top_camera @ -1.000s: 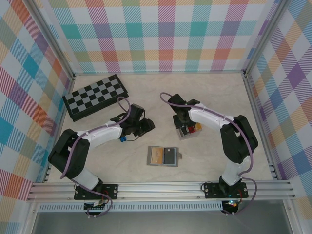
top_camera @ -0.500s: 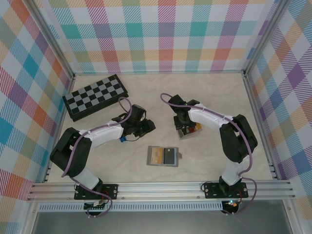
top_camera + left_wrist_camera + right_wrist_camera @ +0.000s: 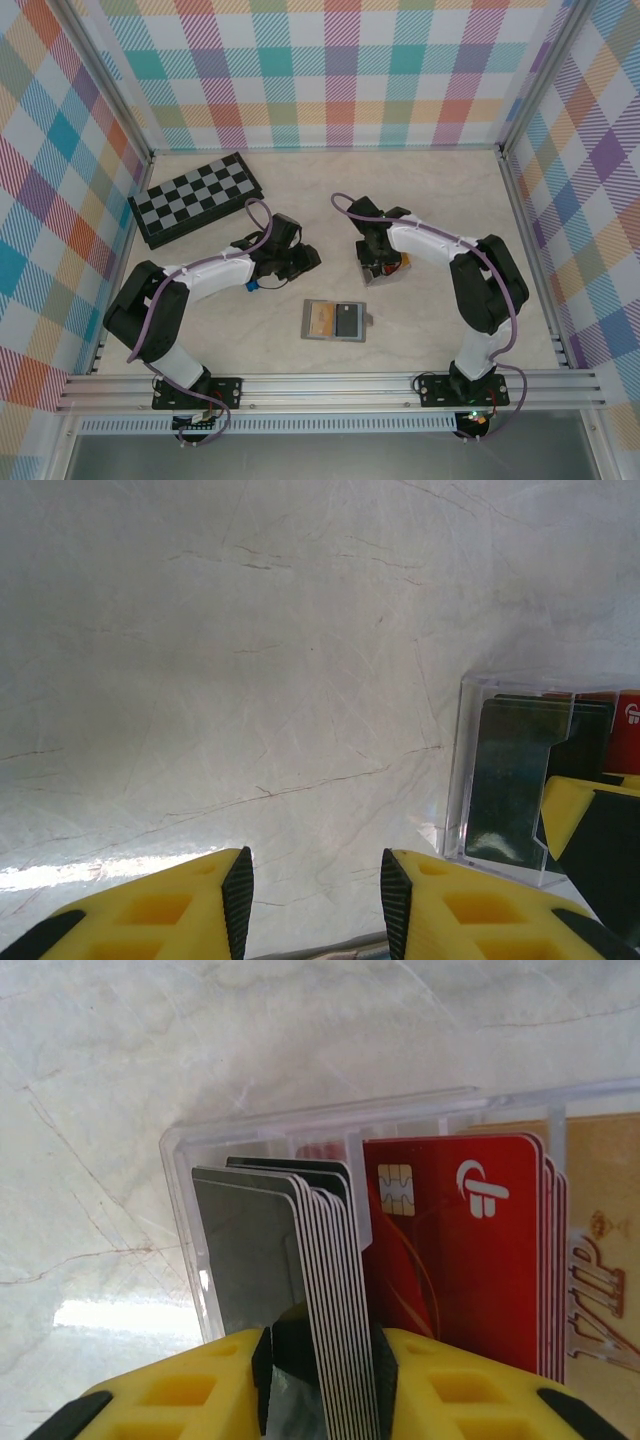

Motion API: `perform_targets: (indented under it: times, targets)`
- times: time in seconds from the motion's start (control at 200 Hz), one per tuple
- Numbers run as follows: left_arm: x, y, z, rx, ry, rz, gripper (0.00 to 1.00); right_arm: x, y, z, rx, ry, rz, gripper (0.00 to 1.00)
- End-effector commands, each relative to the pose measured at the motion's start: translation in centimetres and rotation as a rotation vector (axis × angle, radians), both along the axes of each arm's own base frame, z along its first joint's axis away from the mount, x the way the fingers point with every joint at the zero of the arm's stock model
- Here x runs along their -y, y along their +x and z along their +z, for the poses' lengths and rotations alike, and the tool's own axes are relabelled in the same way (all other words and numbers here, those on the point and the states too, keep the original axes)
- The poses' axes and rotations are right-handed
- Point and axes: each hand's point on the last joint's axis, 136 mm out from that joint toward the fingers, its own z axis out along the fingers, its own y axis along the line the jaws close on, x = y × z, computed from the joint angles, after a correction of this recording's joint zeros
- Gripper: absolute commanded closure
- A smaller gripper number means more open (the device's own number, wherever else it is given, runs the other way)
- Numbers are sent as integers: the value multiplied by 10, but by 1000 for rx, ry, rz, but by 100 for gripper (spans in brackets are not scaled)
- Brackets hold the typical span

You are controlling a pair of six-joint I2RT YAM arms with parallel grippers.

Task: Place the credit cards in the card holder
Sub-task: Pick up the credit card from the storage box.

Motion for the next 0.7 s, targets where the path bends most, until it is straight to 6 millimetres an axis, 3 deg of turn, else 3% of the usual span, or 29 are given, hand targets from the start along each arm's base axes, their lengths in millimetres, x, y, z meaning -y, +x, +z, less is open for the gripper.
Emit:
perform_targets:
  times: [0.0,0.195,0.41,0.695]
  targets:
    - [6,0,4,1,2,-22,60,-15,-6,22,7,62,24,65]
    - [7,0,4,0,1,-25,60,-29,-6,34,27,65,52,64]
    - [6,-1,3,-2,6,-25,60,-45,-9,28,-7,117,67,68]
    - [5,-2,2,-2,10,-25,60,-53,-9,21,-33,135,76,62]
